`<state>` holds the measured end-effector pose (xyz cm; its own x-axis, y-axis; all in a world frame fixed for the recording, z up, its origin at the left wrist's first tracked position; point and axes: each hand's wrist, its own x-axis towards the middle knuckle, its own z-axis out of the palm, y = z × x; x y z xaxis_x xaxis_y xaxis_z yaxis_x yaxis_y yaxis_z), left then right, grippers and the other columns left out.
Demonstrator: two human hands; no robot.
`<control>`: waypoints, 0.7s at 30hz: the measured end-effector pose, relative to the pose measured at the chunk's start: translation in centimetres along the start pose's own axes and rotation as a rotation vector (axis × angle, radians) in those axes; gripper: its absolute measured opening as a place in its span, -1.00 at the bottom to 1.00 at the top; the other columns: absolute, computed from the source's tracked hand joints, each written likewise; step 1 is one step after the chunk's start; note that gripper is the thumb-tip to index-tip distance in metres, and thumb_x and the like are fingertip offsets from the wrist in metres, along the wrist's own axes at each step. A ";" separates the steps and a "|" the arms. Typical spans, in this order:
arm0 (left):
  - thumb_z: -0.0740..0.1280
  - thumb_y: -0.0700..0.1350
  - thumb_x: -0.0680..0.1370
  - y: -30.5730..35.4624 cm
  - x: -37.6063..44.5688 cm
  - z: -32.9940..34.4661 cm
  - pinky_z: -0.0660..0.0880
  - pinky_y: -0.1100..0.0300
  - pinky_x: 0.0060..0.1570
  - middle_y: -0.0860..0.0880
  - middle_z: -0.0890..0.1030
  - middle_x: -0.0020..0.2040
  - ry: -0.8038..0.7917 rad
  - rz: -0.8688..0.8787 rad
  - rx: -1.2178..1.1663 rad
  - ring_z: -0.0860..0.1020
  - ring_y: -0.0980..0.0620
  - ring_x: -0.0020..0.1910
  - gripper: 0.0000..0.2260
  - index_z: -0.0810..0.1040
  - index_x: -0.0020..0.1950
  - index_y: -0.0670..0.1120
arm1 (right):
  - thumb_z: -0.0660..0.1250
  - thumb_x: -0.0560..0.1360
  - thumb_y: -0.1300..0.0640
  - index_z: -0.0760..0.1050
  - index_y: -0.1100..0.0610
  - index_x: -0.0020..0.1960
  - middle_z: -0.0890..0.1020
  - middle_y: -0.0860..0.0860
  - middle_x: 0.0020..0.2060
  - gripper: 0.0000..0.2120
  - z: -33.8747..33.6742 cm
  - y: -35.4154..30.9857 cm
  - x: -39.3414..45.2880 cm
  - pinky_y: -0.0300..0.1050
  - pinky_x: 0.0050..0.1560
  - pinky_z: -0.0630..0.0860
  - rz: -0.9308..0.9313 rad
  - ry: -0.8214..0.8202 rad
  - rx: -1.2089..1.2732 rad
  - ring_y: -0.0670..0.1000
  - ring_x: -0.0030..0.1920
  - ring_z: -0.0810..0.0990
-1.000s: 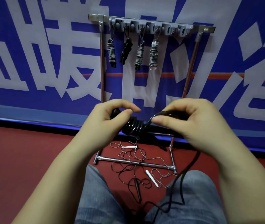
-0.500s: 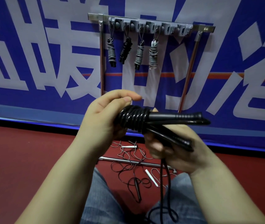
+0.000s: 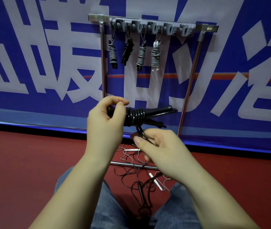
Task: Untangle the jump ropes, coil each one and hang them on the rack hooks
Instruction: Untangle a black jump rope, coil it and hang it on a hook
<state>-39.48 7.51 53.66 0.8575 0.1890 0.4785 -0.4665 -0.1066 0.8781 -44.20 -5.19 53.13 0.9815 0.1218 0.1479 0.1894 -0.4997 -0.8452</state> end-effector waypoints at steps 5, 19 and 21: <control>0.23 -0.05 0.43 -0.2 0.7 -0.5 0.41 0.26 -0.36 0.06 0.56 -0.37 -0.058 -0.016 0.134 0.46 0.12 -0.40 -0.87 0.57 -0.24 0.10 | 0.36 0.44 -0.06 0.60 0.06 -0.21 0.52 -0.05 -0.44 -0.81 -2.5 -0.7 -0.3 -0.26 -0.41 0.32 -0.110 0.109 -0.283 -0.14 -0.45 0.42; 0.25 -0.25 0.56 2.6 1.3 -2.9 0.26 0.44 -0.53 0.09 0.39 -0.54 -0.726 -0.111 0.030 0.32 0.23 -0.57 -0.81 0.64 -0.11 -0.08 | 0.42 0.10 -0.38 0.65 0.01 -0.21 0.64 -0.06 -0.40 -0.49 -6.2 -1.6 -0.7 -0.10 -0.32 0.51 -0.033 -0.212 -0.203 -0.06 -0.40 0.58; 0.30 -0.21 0.55 2.5 1.0 -2.8 0.24 0.38 -0.55 0.04 0.38 -0.52 -0.763 -0.129 -0.056 0.30 0.17 -0.57 -0.83 0.66 -0.15 -0.04 | 0.38 0.20 -0.37 0.62 0.12 -0.27 0.54 -0.02 -0.52 -0.47 -6.2 -1.3 -0.5 -0.20 -0.47 0.38 0.000 -0.431 -0.093 -0.04 -0.53 0.46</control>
<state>-40.40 10.16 56.38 0.8083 -0.5301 0.2560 -0.3460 -0.0760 0.9351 -44.75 -9.95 57.36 0.8834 0.4585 -0.0970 0.2101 -0.5725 -0.7925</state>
